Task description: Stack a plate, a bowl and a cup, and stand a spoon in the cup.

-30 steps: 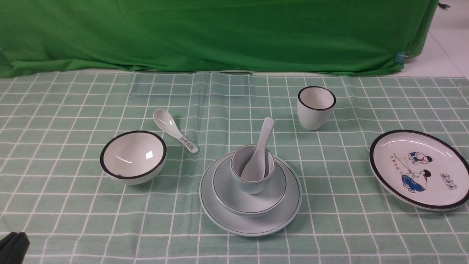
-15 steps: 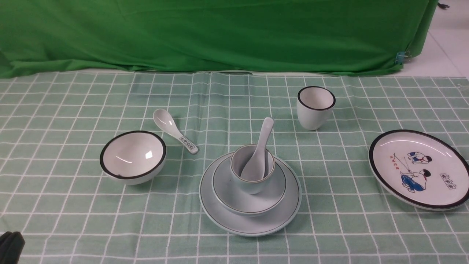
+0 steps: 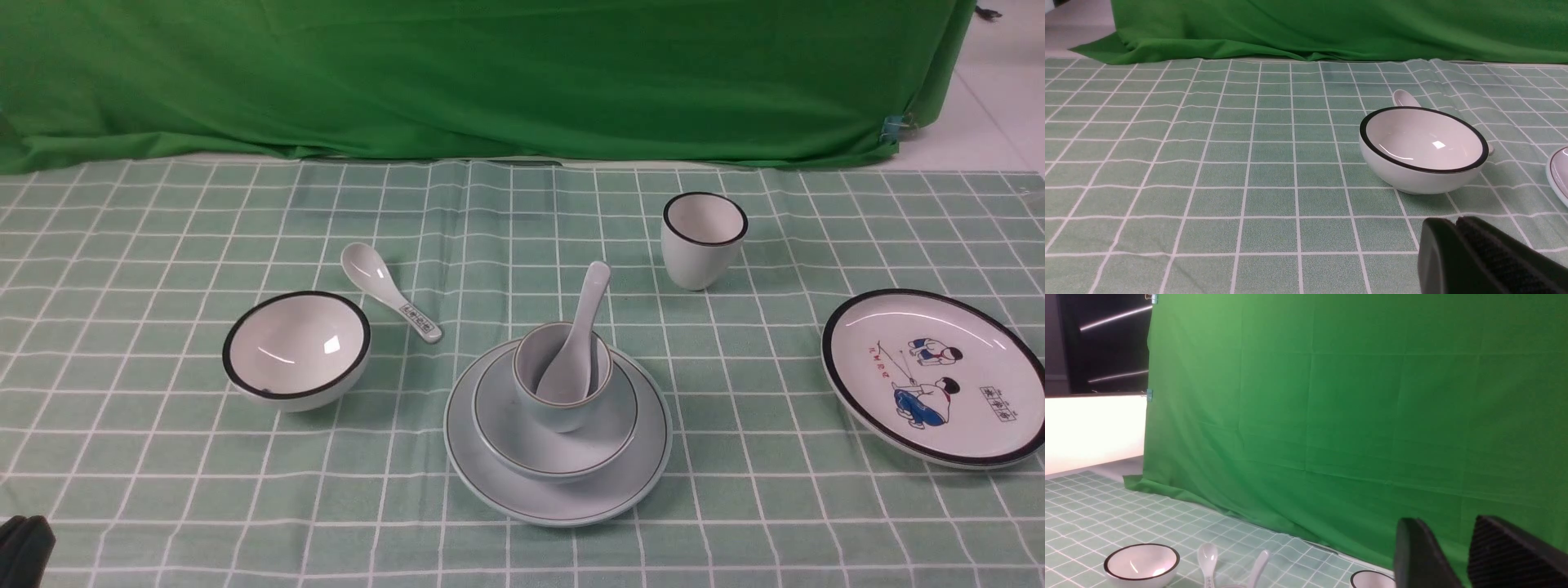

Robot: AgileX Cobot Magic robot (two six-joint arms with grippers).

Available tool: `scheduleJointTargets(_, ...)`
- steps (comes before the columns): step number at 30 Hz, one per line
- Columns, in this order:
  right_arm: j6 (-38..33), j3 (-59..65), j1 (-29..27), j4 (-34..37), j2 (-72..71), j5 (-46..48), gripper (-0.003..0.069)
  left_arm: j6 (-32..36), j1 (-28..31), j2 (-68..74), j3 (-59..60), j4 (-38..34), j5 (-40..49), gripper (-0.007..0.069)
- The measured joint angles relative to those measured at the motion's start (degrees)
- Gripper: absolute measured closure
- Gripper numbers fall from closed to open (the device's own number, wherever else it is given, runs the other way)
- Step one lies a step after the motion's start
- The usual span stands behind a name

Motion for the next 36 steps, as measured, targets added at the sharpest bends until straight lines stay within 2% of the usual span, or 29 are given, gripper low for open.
scheduleJointTargets(7, -0.2, 0.2, 0.0, 0.0, 0.0, 0.1, 0.0417, 0.0, 0.0, 0.0, 0.0, 0.0, 0.0, 0.0613)
scheduleJointTargets(9, -0.2, 1.4, -1.8, 0.0, 0.0, -0.4, 0.0417, 0.0, 0.0, 0.0, 0.0, 0.0, 0.0, 0.0612)
scheduleJointTargets(17, 1.3, 17.5, -23.9, 0.1, 0.2, -1.3, 0.0417, 0.0, 0.0, 0.0, 0.0, 0.0, 0.0, 0.0612)
scheduleJointTargets(21, 1.5, 25.3, -29.6, 0.4, 0.2, 0.2, 0.0417, 0.0, 0.0, 0.0, 0.0, 0.0, 0.1, 0.0612)
scheduleJointTargets(25, 2.2, 26.4, -30.9, 0.7, 0.2, 3.7, 0.0417, 0.0, 0.0, 0.0, 0.0, 0.0, 0.1, 0.0612)
scheduleJointTargets(36, 2.5, 26.4, -31.0, 0.8, 0.2, 3.7, 0.0417, 0.0, 0.0, 0.0, 0.0, 0.0, 0.1, 0.0612)
